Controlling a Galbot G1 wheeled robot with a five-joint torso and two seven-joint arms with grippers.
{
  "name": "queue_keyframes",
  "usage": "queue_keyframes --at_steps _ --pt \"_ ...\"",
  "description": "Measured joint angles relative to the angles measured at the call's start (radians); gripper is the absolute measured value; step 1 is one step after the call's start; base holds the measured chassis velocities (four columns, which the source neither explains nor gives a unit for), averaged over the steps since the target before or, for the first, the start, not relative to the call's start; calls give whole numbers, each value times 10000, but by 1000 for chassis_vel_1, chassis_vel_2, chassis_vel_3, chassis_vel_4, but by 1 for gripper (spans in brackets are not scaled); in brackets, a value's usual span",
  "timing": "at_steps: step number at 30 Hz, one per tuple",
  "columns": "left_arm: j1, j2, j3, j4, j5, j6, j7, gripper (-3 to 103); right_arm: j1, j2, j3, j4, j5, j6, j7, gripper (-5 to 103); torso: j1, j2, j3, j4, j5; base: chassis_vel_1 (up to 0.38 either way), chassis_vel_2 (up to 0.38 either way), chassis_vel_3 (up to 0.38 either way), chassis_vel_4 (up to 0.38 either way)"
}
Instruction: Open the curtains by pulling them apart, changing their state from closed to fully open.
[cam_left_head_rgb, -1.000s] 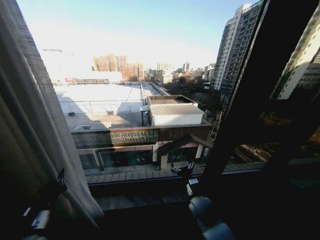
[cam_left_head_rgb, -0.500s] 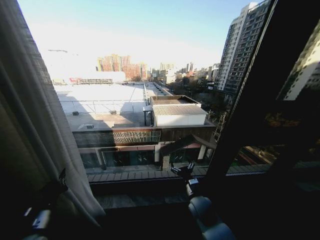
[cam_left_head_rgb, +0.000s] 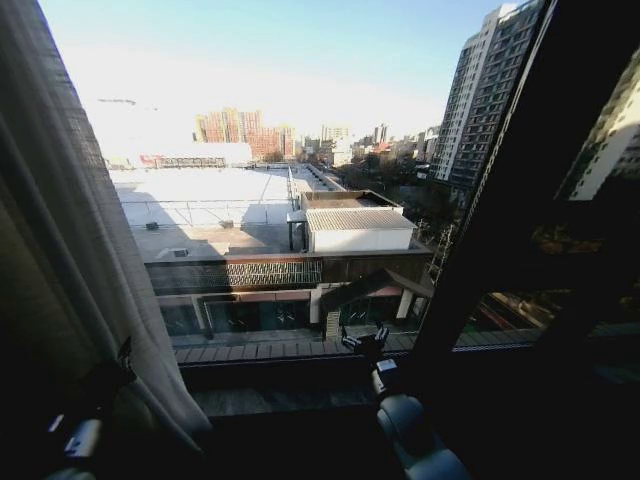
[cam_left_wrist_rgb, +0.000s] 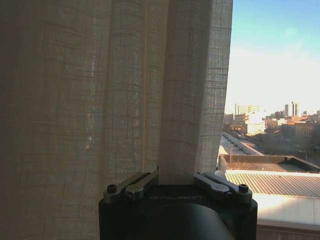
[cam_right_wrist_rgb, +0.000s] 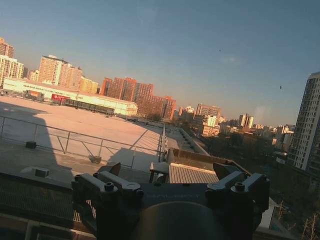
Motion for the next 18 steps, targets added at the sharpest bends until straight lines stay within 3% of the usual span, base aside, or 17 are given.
queue_keyframes --at_steps 16,18 --pt "5 -19 -73 57 -61 -49 -11 0 44 -14 -13 -66 0 40 3 100 1 0 0 0 0 10 -4 -10 8" --pt "-41 -42 -170 66 6 66 -445 0 48 -21 -32 -70 1 44 3 100 0 1 0 -1 1 0 0 0 0"
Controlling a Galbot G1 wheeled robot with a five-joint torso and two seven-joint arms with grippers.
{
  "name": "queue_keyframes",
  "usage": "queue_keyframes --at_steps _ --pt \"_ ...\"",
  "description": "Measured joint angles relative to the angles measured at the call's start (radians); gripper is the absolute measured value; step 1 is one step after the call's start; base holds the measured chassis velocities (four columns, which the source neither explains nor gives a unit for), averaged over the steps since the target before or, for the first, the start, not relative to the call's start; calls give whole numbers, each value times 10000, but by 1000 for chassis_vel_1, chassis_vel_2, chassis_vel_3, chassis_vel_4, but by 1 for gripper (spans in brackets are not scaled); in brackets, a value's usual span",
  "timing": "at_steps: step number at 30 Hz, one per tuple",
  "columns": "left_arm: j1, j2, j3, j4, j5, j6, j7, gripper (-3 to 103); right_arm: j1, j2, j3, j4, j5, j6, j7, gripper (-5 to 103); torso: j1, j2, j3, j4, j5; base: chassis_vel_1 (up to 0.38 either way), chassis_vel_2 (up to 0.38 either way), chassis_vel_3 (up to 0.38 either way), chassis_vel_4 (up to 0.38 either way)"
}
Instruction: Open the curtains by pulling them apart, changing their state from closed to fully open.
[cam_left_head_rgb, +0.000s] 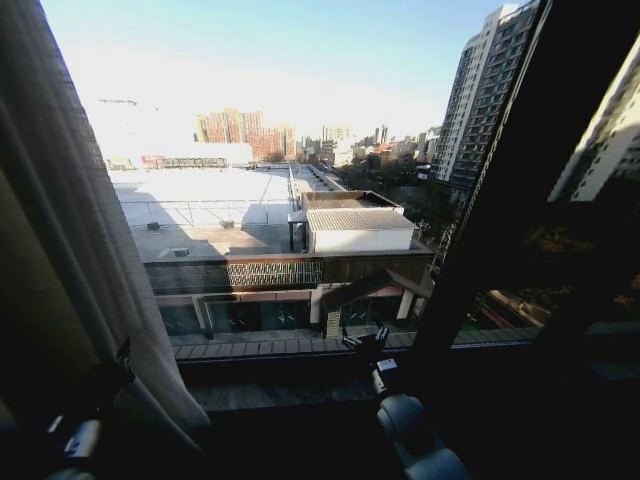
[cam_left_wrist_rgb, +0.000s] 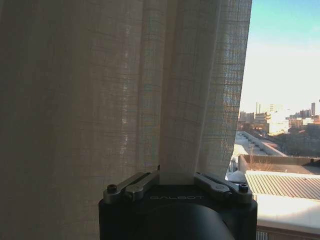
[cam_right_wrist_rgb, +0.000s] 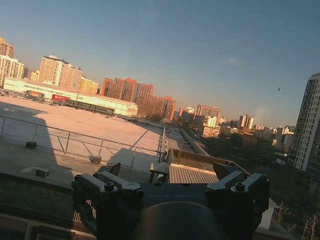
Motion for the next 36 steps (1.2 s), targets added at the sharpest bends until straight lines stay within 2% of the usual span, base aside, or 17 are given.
queue_keyframes --at_steps 1,4,5,6,9,10,14,19,21,24,25,28,29,30,31,33,36 --pt "0 0 0 0 0 0 0 0 0 0 0 0 0 0 0 100 0 0 0 0 0 0 0 0 0" --pt "-340 58 -302 169 60 561 -2177 0 3 -13 -54 -21 0 24 -8 100 -1 0 -1 1 1 0 0 0 0" --pt "-340 58 -302 169 60 561 -2177 0 3 -13 -54 -21 0 24 -8 100 -1 0 -1 1 1 0 0 0 0" --pt "-429 106 -425 277 53 605 -2534 0 -8 -13 -68 -29 0 36 -10 100 -1 0 -1 0 1 0 0 0 0" --pt "-924 390 -1135 910 -113 680 -4047 0 -102 8 -130 -91 -22 175 -24 100 0 0 0 -3 4 0 0 0 0" --pt "-924 390 -1135 910 -113 680 -4047 0 -102 8 -130 -91 -22 175 -24 100 0 0 0 -3 4 0 0 0 0" --pt "-1200 698 -2065 1643 -174 651 -5130 0 -133 -6 -163 -99 -29 238 -30 100 0 0 -1 1 1 0 0 0 0" --pt "-1104 826 -2453 1756 -31 623 -5433 -2 -38 -52 -153 -158 -1 256 -35 100 -1 0 0 5 -7 0 0 0 0" --pt "-1012 787 -2439 1647 54 680 -5326 -2 -9 -54 -152 -185 4 260 -36 100 0 0 0 4 -10 0 0 0 0" --pt "-624 447 -2165 886 162 761 -4214 14 114 -13 -208 -280 25 267 -39 100 0 -1 0 2 -3 0 0 0 0" --pt "-624 447 -2165 886 162 761 -4214 14 114 -13 -208 -280 25 267 -39 100 0 -1 0 2 -3 0 0 0 0" --pt "-141 133 -1897 -35 32 837 -2417 30 208 47 -263 -308 145 239 -39 100 0 -1 0 0 0 0 0 0 0" --pt "81 44 -1870 -381 -4 867 -1417 36 241 57 -282 -308 229 197 -39 100 0 0 0 2 0 0 0 0 0" --pt "81 44 -1870 -381 -4 867 -1417 36 241 57 -282 -308 229 197 -39 100 0 0 0 2 0 0 0 0 0" --pt "229 13 -1868 -601 -18 913 -821 36 255 62 -288 -308 256 175 -38 100 0 -1 0 0 0 0 0 0 0" --pt "594 -4 -1863 -1082 -145 1126 286 46 268 58 -290 -283 332 132 -38 100 -1 -1 0 1 1 0 0 0 0" --pt "914 34 -1819 -1417 -291 1237 799 57 259 4 -293 -193 506 0 -39 100 0 -1 0 1 0 0 0 0 0"
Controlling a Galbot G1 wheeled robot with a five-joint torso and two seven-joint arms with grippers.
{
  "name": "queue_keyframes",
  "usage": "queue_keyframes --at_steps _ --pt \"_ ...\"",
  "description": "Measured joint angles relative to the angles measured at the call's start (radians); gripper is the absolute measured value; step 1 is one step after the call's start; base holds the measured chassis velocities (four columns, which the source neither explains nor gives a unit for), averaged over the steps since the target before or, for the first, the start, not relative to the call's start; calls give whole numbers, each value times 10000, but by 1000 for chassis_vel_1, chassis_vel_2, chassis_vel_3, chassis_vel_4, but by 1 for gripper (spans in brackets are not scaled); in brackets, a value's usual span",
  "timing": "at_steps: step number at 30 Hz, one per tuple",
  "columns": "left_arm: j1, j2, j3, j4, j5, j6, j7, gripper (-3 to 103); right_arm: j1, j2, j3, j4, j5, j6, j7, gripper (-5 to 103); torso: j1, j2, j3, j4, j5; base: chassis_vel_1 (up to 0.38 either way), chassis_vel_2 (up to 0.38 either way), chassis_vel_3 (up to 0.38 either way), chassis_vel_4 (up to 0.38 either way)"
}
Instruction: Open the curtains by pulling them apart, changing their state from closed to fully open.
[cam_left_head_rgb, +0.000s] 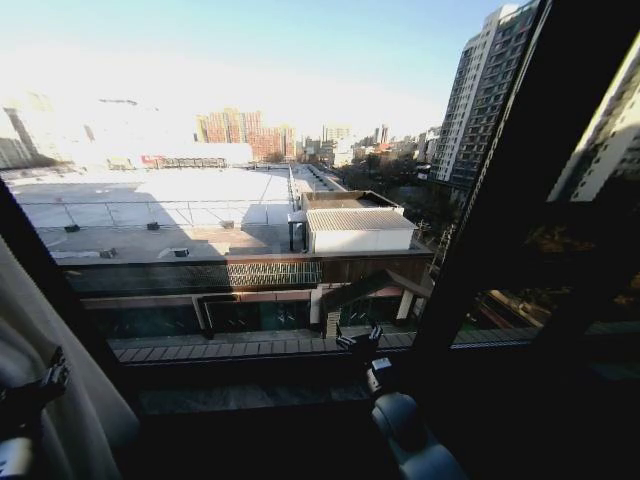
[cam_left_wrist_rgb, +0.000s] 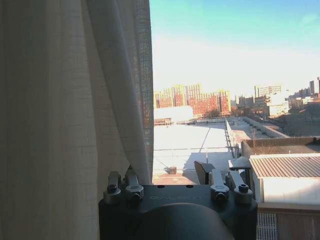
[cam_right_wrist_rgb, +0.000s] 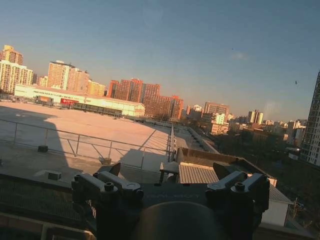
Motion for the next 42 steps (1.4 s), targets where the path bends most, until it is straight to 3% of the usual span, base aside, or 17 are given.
queue_keyframes --at_steps 4,5,8,11,24,32,36,40,42 --pt "521 41 111 -474 -334 195 114 74 1 -94 15 69 303 -117 0 100 -1 0 0 -1 1 0 0 0 0" --pt "521 41 111 -474 -334 195 114 74 1 -94 15 69 303 -117 0 100 -1 0 0 -1 1 0 0 0 0" --pt "867 -91 173 -745 -402 326 -147 90 3 -194 42 108 542 -250 5 100 0 0 0 -1 1 0 0 0 0" --pt "979 -160 223 -825 -405 374 -294 98 -25 -319 39 170 694 -335 10 100 0 1 0 0 1 0 0 0 0" --pt "1091 -309 509 -1041 -391 457 -407 100 -266 -527 398 450 975 -377 32 100 0 0 0 -2 0 0 0 0 0" --pt "1773 -1371 509 -1487 -382 287 -301 100 -920 -710 539 1145 1204 -552 31 100 -1 1 -1 1 1 0 0 0 0" --pt "1411 -1163 552 -1488 -681 239 -195 100 -879 -989 682 1577 2076 -1043 135 100 -1 1 -1 -2 -1 0 0 0 0" --pt "1234 -887 544 -1525 -1064 249 -13 100 -786 -1068 909 1695 2273 -1285 161 100 0 0 0 -2 -1 0 0 0 0" --pt "1152 -807 527 -1484 -1144 206 516 100 -790 -1103 1093 1805 2380 -1397 161 100 0 0 0 -1 1 0 0 0 0"
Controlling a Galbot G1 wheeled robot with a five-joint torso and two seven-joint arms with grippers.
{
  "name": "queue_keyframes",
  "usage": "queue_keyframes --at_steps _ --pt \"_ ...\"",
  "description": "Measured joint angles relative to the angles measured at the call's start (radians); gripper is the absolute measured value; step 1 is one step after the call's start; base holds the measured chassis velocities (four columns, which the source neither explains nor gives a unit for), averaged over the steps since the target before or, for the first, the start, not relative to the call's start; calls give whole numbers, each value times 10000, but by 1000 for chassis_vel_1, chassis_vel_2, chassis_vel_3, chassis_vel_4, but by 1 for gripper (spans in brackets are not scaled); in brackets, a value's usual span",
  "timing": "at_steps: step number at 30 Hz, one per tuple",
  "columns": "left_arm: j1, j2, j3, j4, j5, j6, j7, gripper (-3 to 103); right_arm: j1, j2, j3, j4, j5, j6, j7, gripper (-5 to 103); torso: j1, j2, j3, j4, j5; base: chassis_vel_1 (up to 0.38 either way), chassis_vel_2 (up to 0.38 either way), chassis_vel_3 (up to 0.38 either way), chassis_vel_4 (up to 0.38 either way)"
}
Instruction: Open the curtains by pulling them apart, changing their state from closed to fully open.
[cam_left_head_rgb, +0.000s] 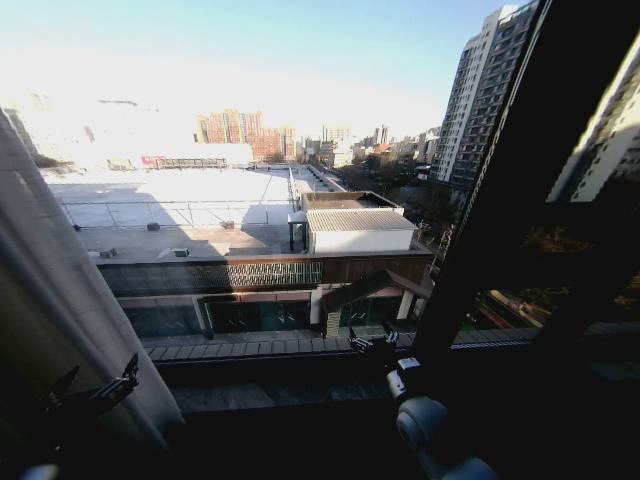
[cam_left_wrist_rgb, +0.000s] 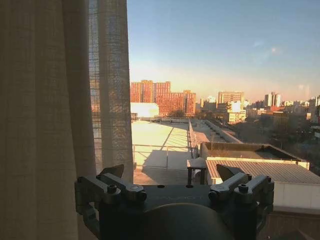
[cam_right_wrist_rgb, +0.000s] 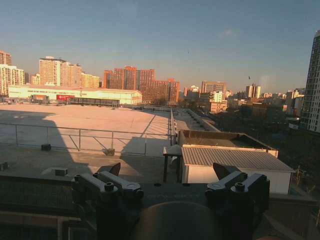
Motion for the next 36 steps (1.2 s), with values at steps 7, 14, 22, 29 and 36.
queue_keyframes --at_steps 7,14,22,29,36 --pt "-42 -180 132 47 49 -118 462 100 -195 -47 327 125 37 -13 -27 100 -1 0 0 0 -1 -12 -26 12 24" --pt "-217 -87 83 132 75 -122 492 100 -232 -197 462 219 147 -13 -37 100 0 0 0 1 -3 -81 -171 77 171" --pt "-306 -193 73 215 83 -117 108 100 -231 -308 474 258 188 -23 -36 100 -1 1 0 1 0 -184 -301 187 309" --pt "-343 -191 319 18 64 18 -748 100 -218 -213 435 228 145 -23 -36 100 -1 0 0 1 -1 -264 -374 262 373" --pt "-392 -140 721 -1 170 76 -866 100 -221 -18 406 186 -138 -10 -88 100 1 -1 2 0 1 -311 -413 303 429"
